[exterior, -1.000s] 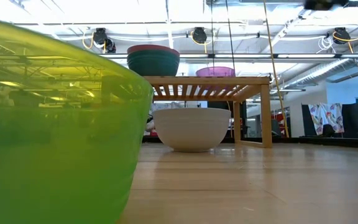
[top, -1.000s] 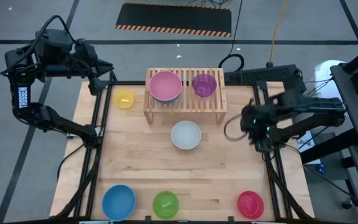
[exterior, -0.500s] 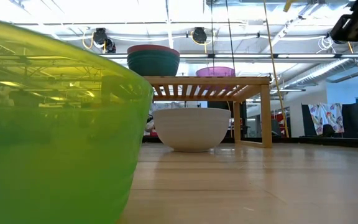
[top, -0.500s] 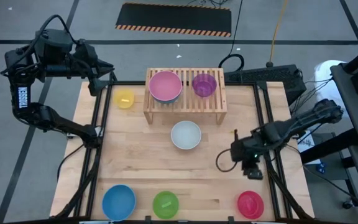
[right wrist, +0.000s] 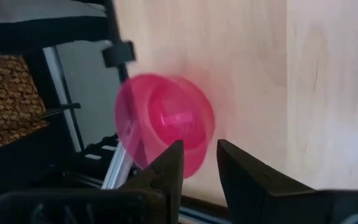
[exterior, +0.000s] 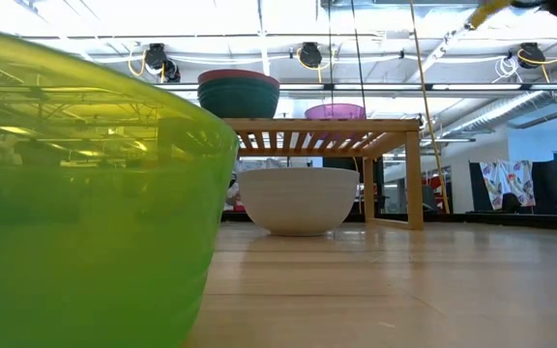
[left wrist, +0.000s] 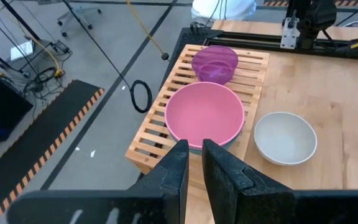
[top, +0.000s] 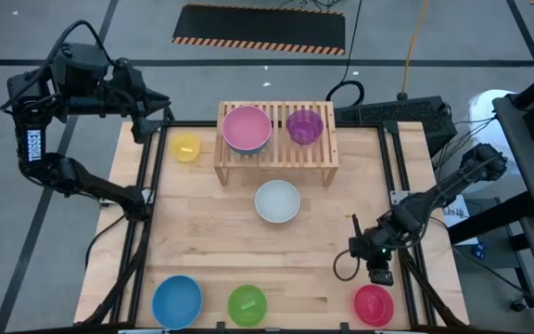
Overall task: Place and stack bowls onto a shelf
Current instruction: Stack the red bowl on top of the violet bowl on the shelf
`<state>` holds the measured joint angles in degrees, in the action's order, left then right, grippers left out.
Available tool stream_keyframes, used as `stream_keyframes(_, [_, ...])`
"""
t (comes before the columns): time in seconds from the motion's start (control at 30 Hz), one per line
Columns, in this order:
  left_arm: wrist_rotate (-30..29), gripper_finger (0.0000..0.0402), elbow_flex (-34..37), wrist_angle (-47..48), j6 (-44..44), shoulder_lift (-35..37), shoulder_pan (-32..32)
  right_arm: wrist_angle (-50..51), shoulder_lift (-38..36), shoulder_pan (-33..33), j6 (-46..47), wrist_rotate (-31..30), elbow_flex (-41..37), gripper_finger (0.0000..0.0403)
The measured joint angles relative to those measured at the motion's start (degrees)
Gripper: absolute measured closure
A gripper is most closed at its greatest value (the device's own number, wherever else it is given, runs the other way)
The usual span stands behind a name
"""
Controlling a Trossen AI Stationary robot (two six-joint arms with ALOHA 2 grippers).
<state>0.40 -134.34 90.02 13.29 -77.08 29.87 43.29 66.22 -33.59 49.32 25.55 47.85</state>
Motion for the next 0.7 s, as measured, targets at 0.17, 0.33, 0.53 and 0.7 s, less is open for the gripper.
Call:
stream_keyframes(0.17, [0.0,0.0348,0.0,0.0,-2.5,0.0,0.0,-2.3,0.0,-2.6,3.6,0.0,-3.3,0.0305])
stream_keyframes(0.33, [0.0,0.0348,0.0,0.0,-3.9,0.0,0.0,-9.6,0.0,-4.5,4.2,0.0,-6.3,0.0297])
stream_keyframes(0.53, [0.0,0.0348,0.0,0.0,-5.5,0.0,0.0,-12.7,0.0,-6.6,2.1,-2.3,-9.3,0.0297])
stream_keyframes(0.7, [0.1,0.0348,0.0,0.0,-5.5,0.0,0.0,-17.1,0.0,-7.6,1.5,-3.1,-11.6,0.0298])
